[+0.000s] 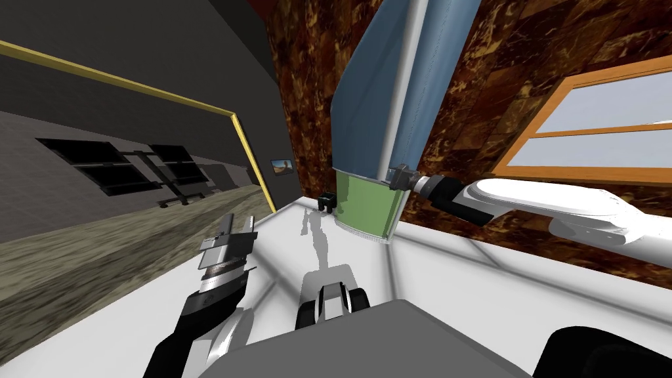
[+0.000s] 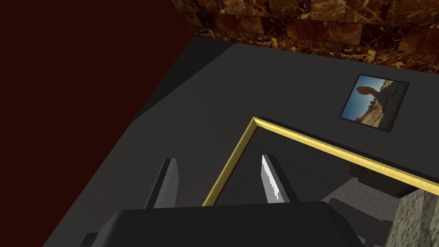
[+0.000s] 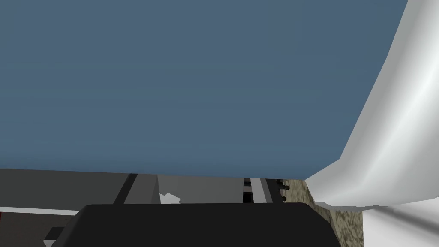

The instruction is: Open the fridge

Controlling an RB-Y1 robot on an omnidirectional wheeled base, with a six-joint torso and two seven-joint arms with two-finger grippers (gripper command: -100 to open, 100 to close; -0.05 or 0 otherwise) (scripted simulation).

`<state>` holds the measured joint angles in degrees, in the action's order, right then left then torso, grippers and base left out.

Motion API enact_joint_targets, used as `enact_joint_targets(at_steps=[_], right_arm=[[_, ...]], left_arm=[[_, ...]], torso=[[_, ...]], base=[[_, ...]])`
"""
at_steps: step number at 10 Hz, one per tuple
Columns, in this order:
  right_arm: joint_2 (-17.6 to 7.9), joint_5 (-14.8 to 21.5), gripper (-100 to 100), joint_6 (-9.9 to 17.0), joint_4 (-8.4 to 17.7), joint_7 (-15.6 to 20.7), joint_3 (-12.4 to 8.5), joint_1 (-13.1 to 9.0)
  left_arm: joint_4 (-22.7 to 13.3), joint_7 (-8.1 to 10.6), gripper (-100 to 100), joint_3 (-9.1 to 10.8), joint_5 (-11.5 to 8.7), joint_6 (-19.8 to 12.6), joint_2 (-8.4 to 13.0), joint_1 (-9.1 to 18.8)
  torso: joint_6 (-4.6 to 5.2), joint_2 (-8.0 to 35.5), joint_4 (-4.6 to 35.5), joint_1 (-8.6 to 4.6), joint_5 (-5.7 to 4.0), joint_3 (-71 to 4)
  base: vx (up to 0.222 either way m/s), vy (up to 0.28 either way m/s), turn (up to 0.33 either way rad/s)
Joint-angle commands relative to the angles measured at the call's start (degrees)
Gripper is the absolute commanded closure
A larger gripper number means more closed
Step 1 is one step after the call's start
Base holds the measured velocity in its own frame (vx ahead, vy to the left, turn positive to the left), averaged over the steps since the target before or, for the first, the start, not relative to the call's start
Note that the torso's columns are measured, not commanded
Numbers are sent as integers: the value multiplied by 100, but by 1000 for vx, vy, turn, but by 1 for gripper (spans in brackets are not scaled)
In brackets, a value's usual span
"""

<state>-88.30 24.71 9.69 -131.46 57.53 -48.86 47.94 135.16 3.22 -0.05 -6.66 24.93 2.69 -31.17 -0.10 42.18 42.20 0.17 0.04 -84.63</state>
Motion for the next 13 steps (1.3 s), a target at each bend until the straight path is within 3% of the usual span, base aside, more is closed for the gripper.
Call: enact_joint_targets(at_steps=[1, 8, 10, 11, 13], right_arm=[[-34, -27, 100, 74, 126, 21, -26, 76], [-140, -75, 100, 347, 752, 79, -24, 232], [-129, -101, 100, 361, 732, 91, -80, 267], [-183, -143, 100, 452, 963, 96, -42, 313], [-237, -184, 100, 542, 1187, 100, -20, 348]], left_arm=[[0, 0, 0, 0, 0, 0, 0, 0], [1, 0, 0, -1, 0, 0, -1, 0], [1, 0, 0, 0, 0, 0, 0, -1], [0, 0, 0, 2, 0, 0, 2, -1], [0, 0, 0, 0, 0, 0, 0, 1]], torso=[[3, 6, -3, 6, -2, 6], [1, -1, -4, 21, 3, 1], [14, 29, 15, -35, -9, 23], [11, 33, 23, -74, -14, 21], [-8, -6, -9, 32, 1, -3]], base=[[-8, 270, -33], [-10, 322, -56], [1, 202, -16], [-14, 163, 121], [-28, 289, 136]])
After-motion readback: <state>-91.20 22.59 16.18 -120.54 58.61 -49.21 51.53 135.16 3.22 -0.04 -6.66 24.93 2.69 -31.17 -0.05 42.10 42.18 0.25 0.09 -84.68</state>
